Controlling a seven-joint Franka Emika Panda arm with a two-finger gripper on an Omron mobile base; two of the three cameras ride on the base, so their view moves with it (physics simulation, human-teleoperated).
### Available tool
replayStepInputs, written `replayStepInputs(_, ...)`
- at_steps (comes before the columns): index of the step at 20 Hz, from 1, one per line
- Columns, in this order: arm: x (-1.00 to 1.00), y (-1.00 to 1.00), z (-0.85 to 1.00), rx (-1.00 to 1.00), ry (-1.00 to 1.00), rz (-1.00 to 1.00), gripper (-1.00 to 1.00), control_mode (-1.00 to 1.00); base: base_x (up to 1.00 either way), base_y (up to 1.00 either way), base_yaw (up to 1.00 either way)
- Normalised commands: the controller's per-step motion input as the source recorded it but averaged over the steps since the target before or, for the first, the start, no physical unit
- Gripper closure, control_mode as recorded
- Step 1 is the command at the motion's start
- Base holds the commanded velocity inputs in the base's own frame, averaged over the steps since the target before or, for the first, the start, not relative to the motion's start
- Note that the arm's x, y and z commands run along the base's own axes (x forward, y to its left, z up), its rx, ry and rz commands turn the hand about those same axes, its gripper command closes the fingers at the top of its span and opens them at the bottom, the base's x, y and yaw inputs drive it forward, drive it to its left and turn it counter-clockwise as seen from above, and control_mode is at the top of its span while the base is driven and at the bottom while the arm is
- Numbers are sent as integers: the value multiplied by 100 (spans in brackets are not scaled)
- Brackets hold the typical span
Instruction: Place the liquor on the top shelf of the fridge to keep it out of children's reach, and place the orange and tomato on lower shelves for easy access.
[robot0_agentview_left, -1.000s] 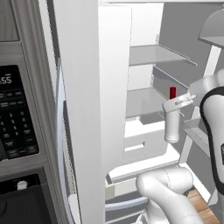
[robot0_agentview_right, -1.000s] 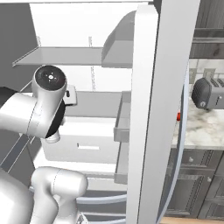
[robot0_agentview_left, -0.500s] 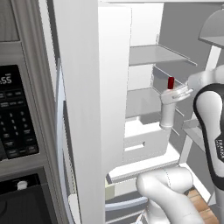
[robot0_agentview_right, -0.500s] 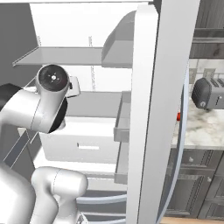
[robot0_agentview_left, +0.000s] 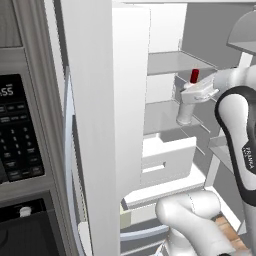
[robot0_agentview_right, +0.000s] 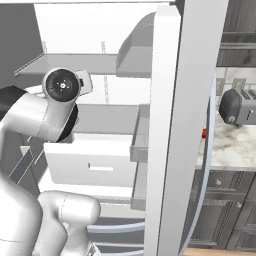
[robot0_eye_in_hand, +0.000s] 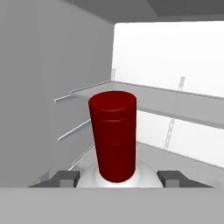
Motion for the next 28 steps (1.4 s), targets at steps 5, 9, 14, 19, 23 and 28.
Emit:
replayStepInputs(5,29,0,48,2,-7,0,100,-100,0,0,0)
replayStepInputs(9,25,-3,56,4,-9,0,100,-100,0,0,0)
replayStepInputs(14,25,0,55,3,-9,0,100,-100,0,0,0)
replayStepInputs(19,28,0,29,0,-3,0,100,-100,0,0,0)
replayStepInputs(23,38,0,1,0,0,0,100,-100,0,0,0)
replayStepInputs(28,44,0,-3,0,0,0,100,-100,0,0,0)
